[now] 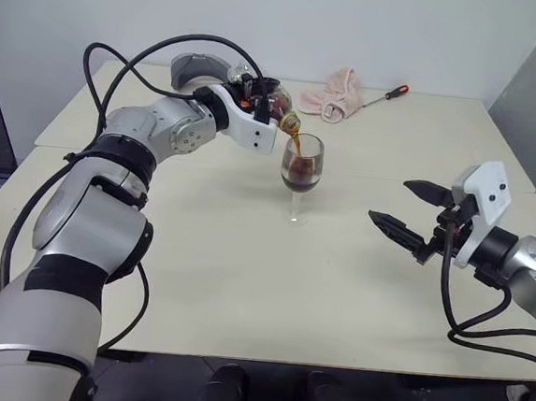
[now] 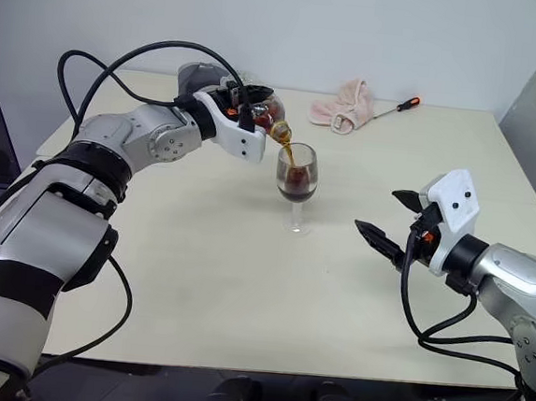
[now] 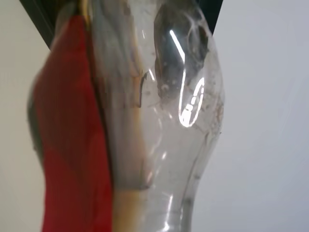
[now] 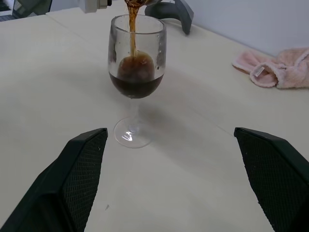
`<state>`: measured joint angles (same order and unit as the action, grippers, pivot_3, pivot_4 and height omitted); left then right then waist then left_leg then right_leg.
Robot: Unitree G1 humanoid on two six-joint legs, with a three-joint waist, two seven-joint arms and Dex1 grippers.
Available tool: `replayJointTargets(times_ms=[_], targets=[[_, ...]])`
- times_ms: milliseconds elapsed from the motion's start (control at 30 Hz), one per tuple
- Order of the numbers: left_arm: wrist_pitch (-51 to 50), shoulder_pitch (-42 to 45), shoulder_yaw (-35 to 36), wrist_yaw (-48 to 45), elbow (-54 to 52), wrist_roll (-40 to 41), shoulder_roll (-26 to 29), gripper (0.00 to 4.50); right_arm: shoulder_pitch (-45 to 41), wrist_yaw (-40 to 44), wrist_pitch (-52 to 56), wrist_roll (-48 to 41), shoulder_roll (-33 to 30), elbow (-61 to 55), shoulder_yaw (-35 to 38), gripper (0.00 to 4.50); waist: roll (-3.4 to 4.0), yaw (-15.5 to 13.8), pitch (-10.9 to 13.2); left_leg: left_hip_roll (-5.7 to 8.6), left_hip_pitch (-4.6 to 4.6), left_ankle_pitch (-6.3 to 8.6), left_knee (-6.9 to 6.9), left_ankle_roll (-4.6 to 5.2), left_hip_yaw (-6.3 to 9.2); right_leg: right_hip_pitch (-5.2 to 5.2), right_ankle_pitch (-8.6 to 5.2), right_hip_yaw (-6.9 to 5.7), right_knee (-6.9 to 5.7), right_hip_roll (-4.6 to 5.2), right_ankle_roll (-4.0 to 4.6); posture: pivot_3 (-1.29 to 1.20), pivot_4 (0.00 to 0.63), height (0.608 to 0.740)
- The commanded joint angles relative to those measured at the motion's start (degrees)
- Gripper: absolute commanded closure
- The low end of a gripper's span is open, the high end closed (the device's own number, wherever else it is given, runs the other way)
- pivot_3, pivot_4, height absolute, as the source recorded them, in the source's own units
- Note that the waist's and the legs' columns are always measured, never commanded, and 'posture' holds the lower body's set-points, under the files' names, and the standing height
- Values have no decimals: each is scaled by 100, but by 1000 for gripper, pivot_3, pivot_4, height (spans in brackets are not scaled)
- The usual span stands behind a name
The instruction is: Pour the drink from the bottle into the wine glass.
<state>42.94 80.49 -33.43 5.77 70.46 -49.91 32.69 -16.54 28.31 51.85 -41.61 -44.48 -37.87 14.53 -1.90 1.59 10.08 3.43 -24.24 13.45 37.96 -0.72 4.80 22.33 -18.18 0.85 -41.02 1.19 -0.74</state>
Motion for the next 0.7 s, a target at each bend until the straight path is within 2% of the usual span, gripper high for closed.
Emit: replayJointTargets(times_ms=[33, 333, 467, 700], targets=[[-44, 284, 29, 145, -15, 21, 111, 3416, -88, -41, -76, -42, 10, -58, 89, 0, 0, 0, 0, 0, 0, 0, 0, 0, 0, 0, 0, 0, 0, 0, 0, 0, 150, 740], [-30, 254, 214, -3, 44, 276, 65, 3416, -152, -29, -77, -66, 1, -53, 58, 0, 0, 0, 0, 0, 0, 0, 1, 0, 0, 0, 0, 0, -1, 0, 0, 0, 150, 740], [47, 8, 1043, -1322, 141, 1520, -227, 3416, -249, -22, -48, -130, 8, -80, 18, 0, 0, -3, 0, 0, -1, 0, 3, 0, 1, 1, 0, -2, -2, 0, 0, 0, 150, 740], [-453, -573, 1985, -2911, -70, 2897, -506, 3421, -554, 54, -62, -209, 36, 21, -101, 0, 1, 32, -1, -1, 4, -1, 5, 0, -2, 0, 0, 1, -8, 0, 1, 0, 150, 740]])
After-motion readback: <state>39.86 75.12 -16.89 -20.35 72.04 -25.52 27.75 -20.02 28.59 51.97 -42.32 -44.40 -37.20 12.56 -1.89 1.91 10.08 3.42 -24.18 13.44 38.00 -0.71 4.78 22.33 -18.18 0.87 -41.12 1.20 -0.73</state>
